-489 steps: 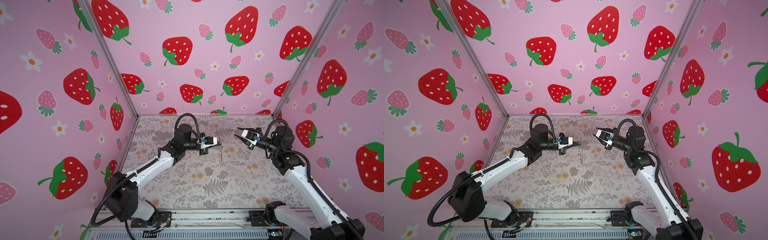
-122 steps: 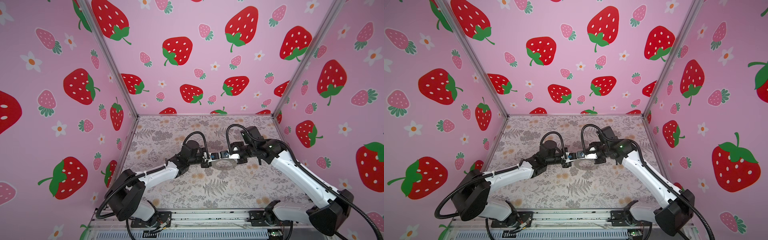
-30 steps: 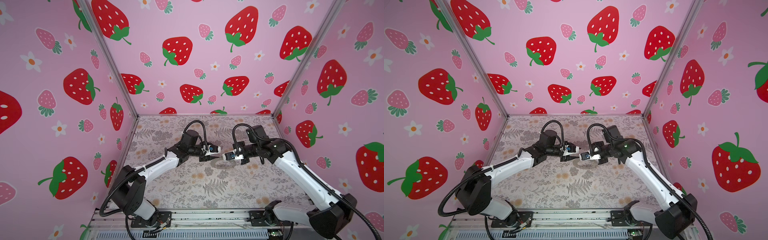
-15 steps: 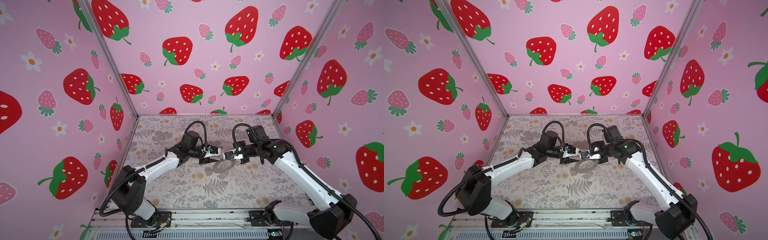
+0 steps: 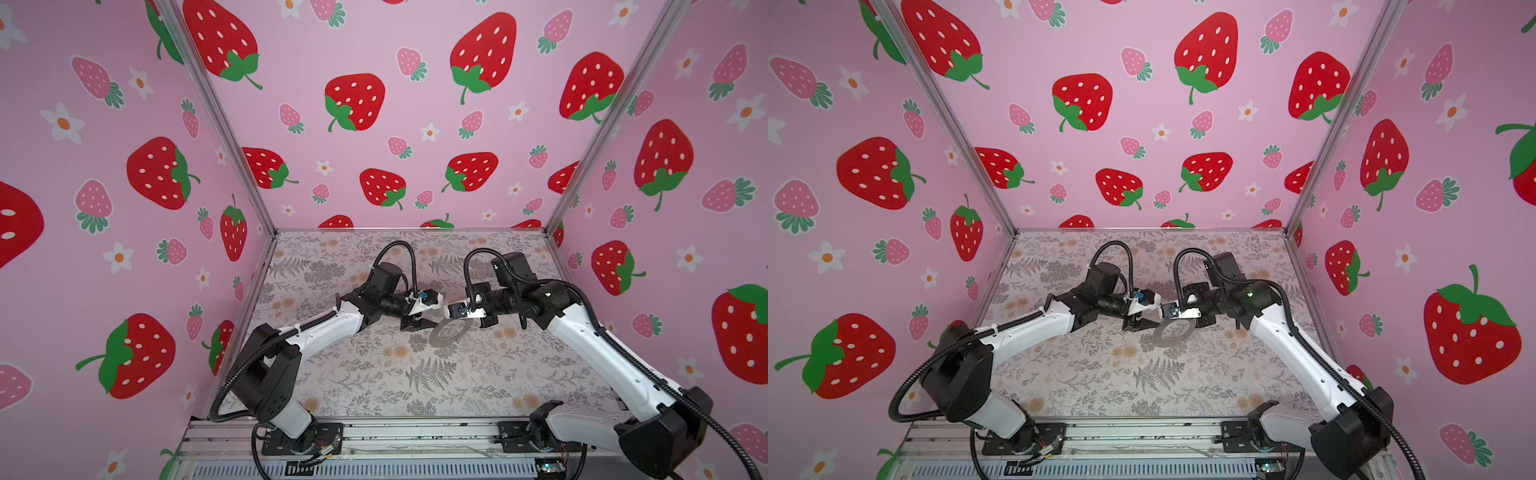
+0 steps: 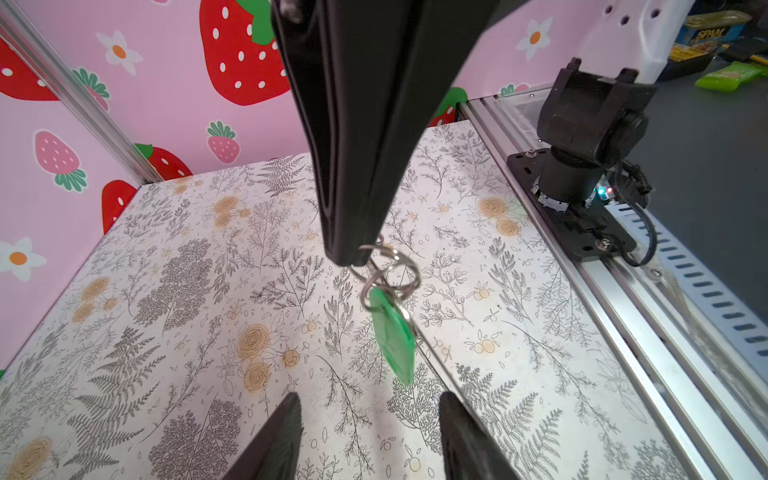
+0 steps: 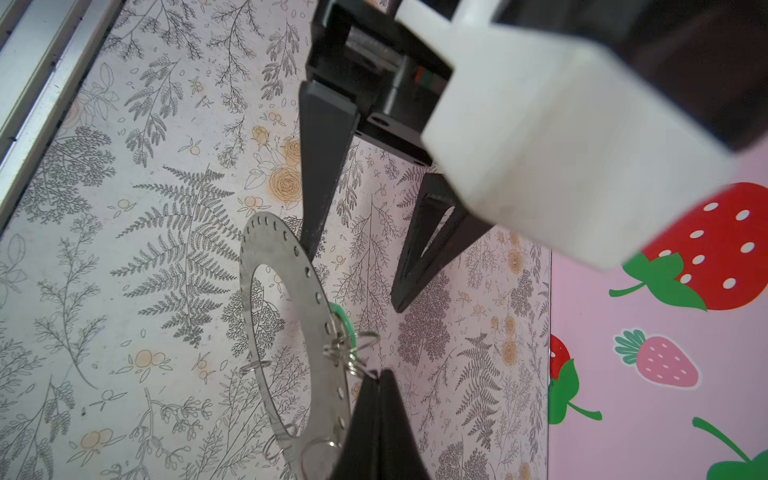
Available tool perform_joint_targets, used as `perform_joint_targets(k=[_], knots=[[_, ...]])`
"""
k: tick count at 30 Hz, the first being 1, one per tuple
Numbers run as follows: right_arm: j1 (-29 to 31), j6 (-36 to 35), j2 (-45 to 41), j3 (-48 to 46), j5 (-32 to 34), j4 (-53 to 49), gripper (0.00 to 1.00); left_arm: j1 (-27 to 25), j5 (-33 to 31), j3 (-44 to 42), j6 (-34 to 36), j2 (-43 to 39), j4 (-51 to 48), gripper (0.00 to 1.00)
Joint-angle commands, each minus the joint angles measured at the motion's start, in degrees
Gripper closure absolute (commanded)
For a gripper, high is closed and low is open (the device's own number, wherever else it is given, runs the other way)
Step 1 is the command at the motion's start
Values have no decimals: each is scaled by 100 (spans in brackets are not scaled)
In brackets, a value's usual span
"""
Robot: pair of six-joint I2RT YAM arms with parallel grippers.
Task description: Put the keys on the keyring
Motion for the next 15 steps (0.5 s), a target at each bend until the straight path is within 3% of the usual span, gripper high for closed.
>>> perform_joint_targets(k=[1,15], knots=[[-1,99,-58,-10,11,146,100,-78,305,277,-188,68,164,46],[7,395,-80,-122,101,551,100,-126,157,292,-1047,344,811,46]])
